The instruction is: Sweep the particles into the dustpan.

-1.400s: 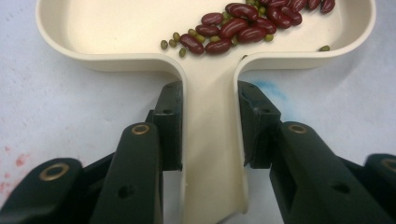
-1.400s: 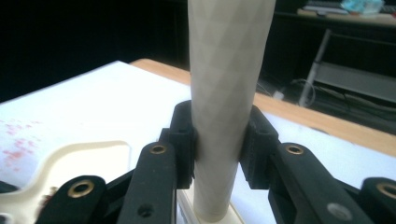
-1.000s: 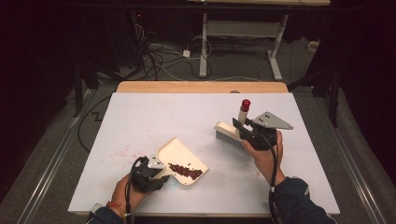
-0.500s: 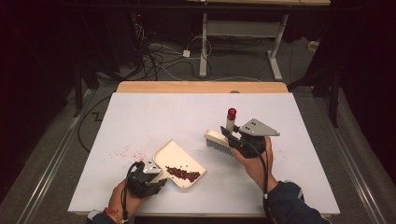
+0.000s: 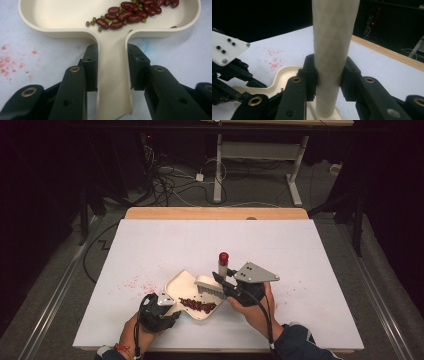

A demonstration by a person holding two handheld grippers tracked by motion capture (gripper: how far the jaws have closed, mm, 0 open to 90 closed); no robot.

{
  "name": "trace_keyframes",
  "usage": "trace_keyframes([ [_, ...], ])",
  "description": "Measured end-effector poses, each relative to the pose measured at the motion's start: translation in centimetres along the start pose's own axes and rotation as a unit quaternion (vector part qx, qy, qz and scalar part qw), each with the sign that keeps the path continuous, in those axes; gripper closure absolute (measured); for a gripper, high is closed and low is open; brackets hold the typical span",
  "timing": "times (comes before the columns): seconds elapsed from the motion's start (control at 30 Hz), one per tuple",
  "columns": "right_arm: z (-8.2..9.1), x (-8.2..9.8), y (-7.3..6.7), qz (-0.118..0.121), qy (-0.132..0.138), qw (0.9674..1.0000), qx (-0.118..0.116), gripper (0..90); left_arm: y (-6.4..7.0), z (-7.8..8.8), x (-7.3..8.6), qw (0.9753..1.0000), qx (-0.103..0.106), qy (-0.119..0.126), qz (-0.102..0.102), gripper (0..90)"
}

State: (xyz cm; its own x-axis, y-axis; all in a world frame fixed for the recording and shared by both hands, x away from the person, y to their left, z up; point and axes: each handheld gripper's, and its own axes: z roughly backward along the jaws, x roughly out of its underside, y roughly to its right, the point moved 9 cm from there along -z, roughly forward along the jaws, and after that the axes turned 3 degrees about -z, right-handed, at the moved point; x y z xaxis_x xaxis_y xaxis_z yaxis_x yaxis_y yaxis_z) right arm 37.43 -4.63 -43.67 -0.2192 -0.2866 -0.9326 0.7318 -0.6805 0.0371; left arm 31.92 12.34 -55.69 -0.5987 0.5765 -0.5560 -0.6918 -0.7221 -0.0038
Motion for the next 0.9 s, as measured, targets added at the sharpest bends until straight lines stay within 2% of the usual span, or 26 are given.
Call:
trace_keyframes([
  [0.03,-0.1,0.1,-0.7,0.009,-0.002,0.9999,-0.005,70.0,0.1,0.0,-0.1,1.0000,-0.004,0.000,0.000,63.6],
  [0.23,-0.2,0.1,-2.1,0.021,-0.002,0.9997,-0.013,69.9,0.2,-0.2,-0.4,1.0000,-0.003,0.000,0.005,63.6],
  [0.27,-0.3,0.1,-2.6,0.022,-0.003,0.9995,-0.021,70.0,0.2,-0.3,-0.5,1.0000,-0.004,0.001,0.006,63.6],
  [0.5,-0.2,0.1,-3.7,0.014,-0.003,0.9995,-0.029,70.0,0.4,-0.5,-0.9,0.9999,-0.006,0.003,0.008,63.6],
  [0.7,-0.1,0.0,-4.3,0.012,-0.008,0.9991,-0.039,70.0,0.4,-0.6,-1.0,1.0000,-0.005,0.003,0.007,63.6],
  [0.9,0.3,-0.4,-3.9,0.003,0.000,0.9992,-0.039,70.0,0.4,-0.6,-0.9,1.0000,-0.002,0.005,0.008,63.5],
])
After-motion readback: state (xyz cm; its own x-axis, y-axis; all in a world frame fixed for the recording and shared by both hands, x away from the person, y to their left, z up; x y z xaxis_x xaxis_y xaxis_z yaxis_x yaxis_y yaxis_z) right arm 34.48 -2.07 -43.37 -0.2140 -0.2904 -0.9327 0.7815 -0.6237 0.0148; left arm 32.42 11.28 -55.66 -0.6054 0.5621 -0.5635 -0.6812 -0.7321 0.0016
